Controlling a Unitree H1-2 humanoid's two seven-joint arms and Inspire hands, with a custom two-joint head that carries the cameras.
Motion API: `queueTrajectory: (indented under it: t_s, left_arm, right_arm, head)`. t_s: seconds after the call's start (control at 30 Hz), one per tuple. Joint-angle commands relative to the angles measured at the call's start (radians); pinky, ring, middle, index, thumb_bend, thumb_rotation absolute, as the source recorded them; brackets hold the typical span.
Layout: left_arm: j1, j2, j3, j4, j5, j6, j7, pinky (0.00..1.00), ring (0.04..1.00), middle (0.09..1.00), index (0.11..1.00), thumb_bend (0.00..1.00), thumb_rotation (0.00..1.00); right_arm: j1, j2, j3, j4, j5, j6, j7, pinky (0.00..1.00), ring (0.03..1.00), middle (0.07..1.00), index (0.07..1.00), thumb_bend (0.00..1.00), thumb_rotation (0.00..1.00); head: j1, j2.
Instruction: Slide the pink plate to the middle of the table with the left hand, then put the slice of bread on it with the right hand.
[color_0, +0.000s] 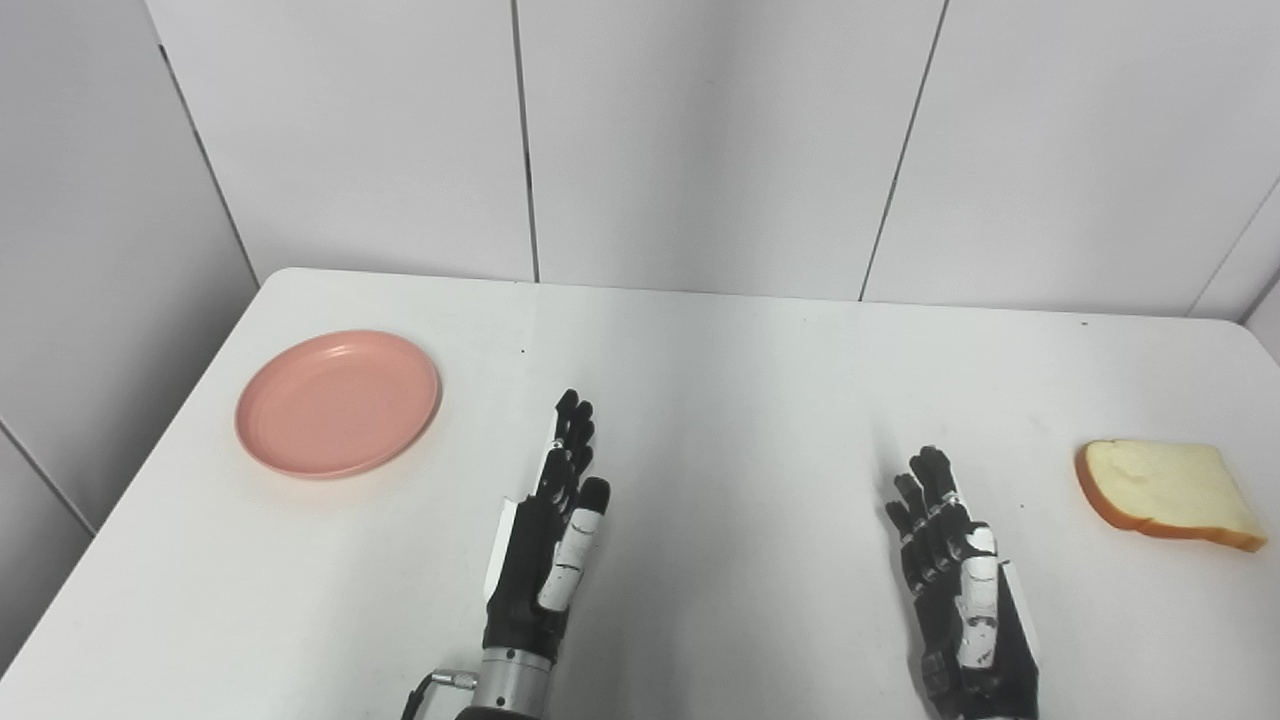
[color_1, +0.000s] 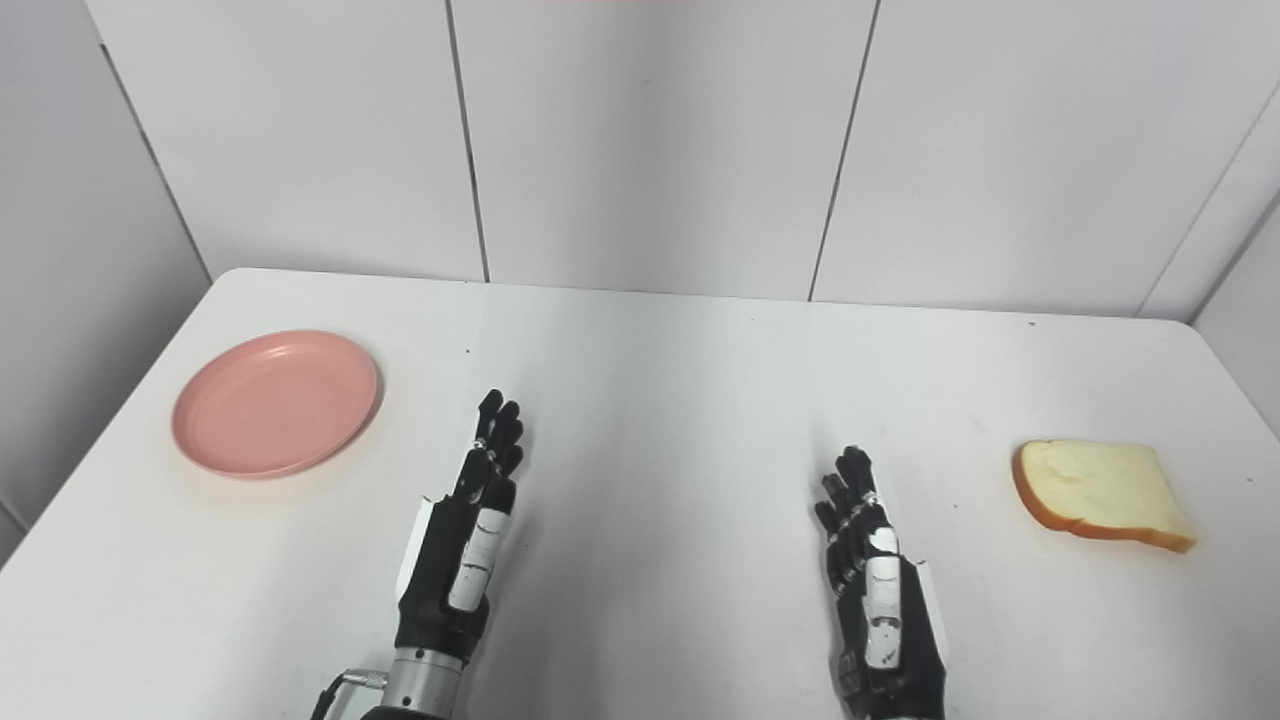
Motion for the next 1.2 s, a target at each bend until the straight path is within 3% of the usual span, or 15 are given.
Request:
queueTrajectory:
  t_s: [0.0, 0.3, 0.63, 0.83, 0.97, 1.1, 1.17]
  left_arm:
    - [0.026, -0.001, -0.002, 0.072, 0.007, -0.037, 0.015, 1.0, 1.0, 1.0, 1.0, 0.71, 0.89]
    - [0.022, 0.008, 0.004, 0.128, 0.003, -0.092, 0.015, 1.0, 1.0, 1.0, 1.0, 0.68, 0.88]
    - [0.027, 0.013, 0.007, 0.13, -0.016, -0.1, 0.005, 1.0, 1.0, 1.0, 1.0, 0.69, 0.89]
    - [0.022, -0.008, 0.037, 0.093, -0.114, -0.143, 0.003, 1.0, 1.0, 1.0, 1.0, 0.73, 0.84]
    - [-0.006, -0.003, 0.068, 0.016, -0.135, -0.095, 0.008, 1.0, 0.991, 0.994, 1.0, 0.73, 0.85]
    - [-0.068, 0.018, 0.116, -0.072, -0.17, -0.013, 0.011, 1.0, 0.992, 1.0, 1.0, 0.82, 0.85]
    - [-0.105, 0.031, 0.147, -0.103, -0.184, 0.02, 0.016, 0.98, 0.967, 0.977, 0.96, 0.88, 0.85]
  right_arm:
    - [0.039, -0.059, -0.031, 0.117, -0.012, -0.034, 0.012, 1.0, 1.0, 1.0, 0.981, 0.77, 1.0]
    - [0.031, -0.051, -0.026, 0.157, -0.016, -0.064, 0.01, 1.0, 1.0, 1.0, 0.979, 0.74, 1.0]
    - [0.032, -0.049, -0.018, 0.166, -0.017, -0.076, 0.01, 1.0, 1.0, 1.0, 0.98, 0.74, 1.0]
    - [0.039, -0.039, -0.015, 0.159, -0.019, -0.076, 0.002, 1.0, 1.0, 1.0, 0.979, 0.75, 1.0]
    - [0.04, -0.032, -0.01, 0.16, -0.028, -0.079, -0.007, 1.0, 1.0, 1.0, 0.973, 0.76, 1.0]
    - [0.039, -0.025, -0.001, 0.161, -0.036, -0.084, -0.015, 1.0, 1.0, 1.0, 0.969, 0.76, 1.0]
    - [0.038, -0.022, 0.003, 0.163, -0.041, -0.088, -0.021, 1.0, 1.0, 1.0, 0.962, 0.76, 1.0]
  head:
    - [-0.001, 0.001]
    - [-0.008, -0.051]
    - [-0.026, -0.059]
    - [-0.048, -0.06]
    - [-0.058, -0.065]
    - [-0.074, -0.067]
    - [-0.079, -0.069]
